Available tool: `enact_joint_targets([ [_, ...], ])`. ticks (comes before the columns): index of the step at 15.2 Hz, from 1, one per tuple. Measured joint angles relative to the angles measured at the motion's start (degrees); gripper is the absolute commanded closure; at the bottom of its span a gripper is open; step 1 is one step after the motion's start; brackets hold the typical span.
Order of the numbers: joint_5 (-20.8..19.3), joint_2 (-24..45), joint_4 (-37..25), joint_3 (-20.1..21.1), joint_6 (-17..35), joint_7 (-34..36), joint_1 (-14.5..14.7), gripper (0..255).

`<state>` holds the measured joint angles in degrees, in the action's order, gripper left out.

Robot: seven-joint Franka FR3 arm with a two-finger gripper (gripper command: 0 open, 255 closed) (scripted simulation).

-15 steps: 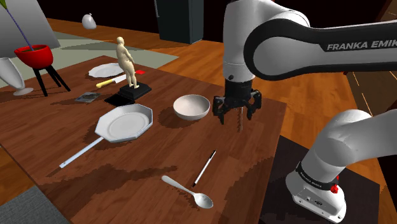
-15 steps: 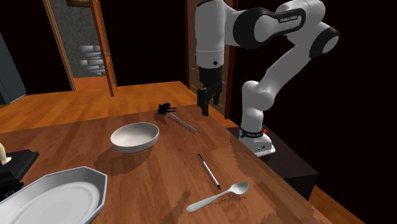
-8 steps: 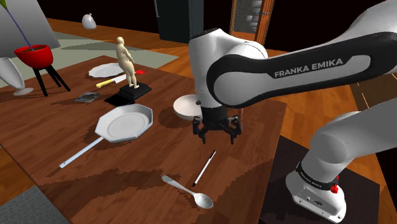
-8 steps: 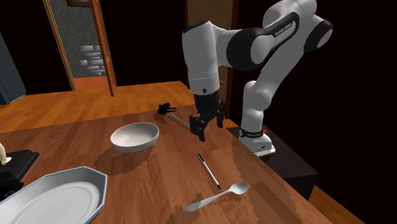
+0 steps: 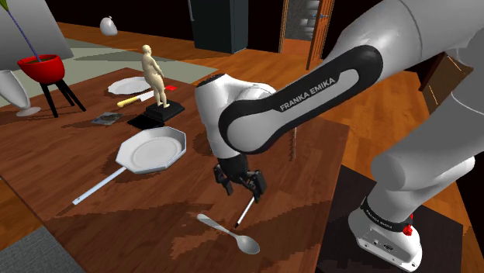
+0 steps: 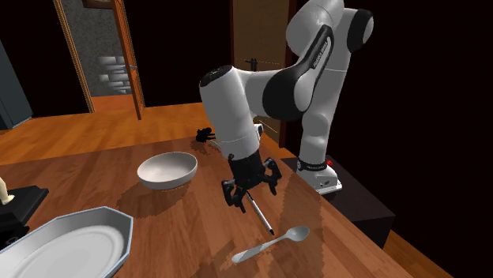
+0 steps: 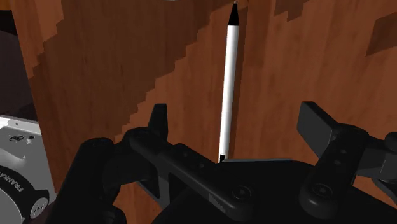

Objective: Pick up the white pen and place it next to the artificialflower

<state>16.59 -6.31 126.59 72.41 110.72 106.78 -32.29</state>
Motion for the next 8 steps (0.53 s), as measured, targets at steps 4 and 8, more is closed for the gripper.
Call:
enact_joint_targets([
  [4,-4.2,5.6,1.4,2.7,4.4,5.1,-0.9,0],
  [8,-6.6,8.5,3.5,3.1,7.6,7.4,-0.3,0],
])
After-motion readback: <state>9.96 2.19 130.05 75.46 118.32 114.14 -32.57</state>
